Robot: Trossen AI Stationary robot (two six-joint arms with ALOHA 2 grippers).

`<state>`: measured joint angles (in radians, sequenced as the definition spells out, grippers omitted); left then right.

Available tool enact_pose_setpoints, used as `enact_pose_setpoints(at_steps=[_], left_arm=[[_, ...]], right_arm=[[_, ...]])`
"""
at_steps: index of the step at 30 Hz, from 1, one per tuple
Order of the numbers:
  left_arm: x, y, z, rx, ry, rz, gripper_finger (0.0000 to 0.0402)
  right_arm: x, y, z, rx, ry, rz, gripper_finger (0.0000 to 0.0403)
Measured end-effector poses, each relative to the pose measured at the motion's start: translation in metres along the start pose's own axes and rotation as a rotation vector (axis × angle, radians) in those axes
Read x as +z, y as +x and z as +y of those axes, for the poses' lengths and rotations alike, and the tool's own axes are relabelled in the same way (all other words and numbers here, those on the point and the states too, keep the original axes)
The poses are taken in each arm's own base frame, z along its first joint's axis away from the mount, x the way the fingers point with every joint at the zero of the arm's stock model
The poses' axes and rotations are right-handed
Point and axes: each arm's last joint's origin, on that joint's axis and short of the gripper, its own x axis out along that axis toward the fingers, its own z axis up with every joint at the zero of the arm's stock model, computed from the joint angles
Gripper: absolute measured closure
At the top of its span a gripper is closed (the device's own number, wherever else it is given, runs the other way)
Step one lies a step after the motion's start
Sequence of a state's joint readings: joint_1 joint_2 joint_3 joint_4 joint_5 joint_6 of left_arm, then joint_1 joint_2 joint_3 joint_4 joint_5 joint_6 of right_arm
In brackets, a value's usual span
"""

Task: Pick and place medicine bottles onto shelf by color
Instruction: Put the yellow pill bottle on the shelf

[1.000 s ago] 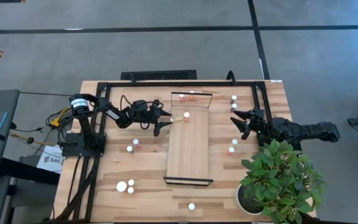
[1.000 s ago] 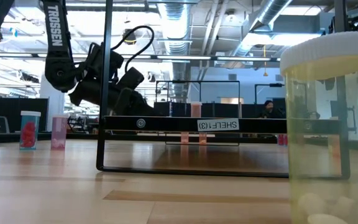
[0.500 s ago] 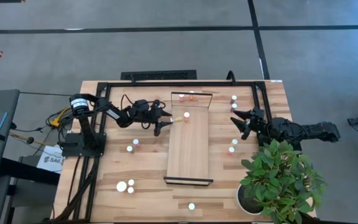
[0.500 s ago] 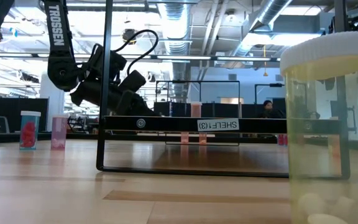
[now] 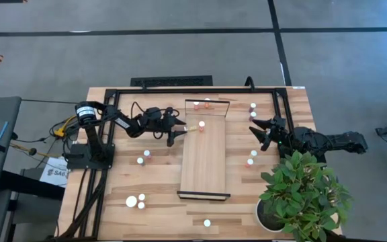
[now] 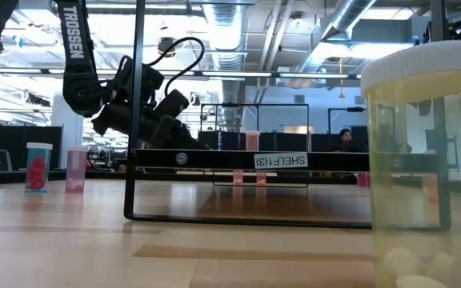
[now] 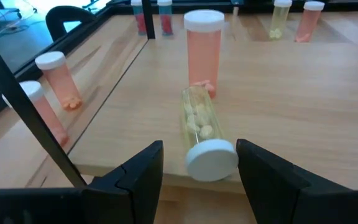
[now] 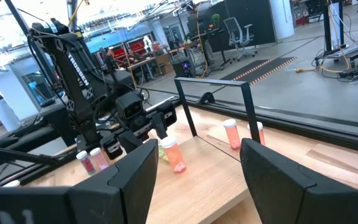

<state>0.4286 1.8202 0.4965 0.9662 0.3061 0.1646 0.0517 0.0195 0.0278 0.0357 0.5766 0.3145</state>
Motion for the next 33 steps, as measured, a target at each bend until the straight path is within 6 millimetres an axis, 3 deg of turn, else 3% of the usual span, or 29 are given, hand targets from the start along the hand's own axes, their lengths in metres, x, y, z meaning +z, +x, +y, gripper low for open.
enact_pose_setpoints(at_steps=[6,18,26,33], left_arm=[[-0.001,0.0,0.0,-0.001,0.014,0.007,0.022],[-0.001,0.0,0.0,0.003,0.024,0.007,0.0298],[0.001,-0.001,0.001,0.003,-0.051,0.006,0.0298],[0.022,-0.017,0.007,0.009,-0.042,-0.008,0.0298]], right_arm=[[0.0,0.0,0.0,0.0,0.0,0.0,0.0152],[0.0,0.0,0.0,0.0,0.0,0.0,0.0152],[0.0,0.0,0.0,0.0,0.0,0.0,0.0152],[0.0,0.0,0.0,0.0,0.0,0.0,0.0152]])
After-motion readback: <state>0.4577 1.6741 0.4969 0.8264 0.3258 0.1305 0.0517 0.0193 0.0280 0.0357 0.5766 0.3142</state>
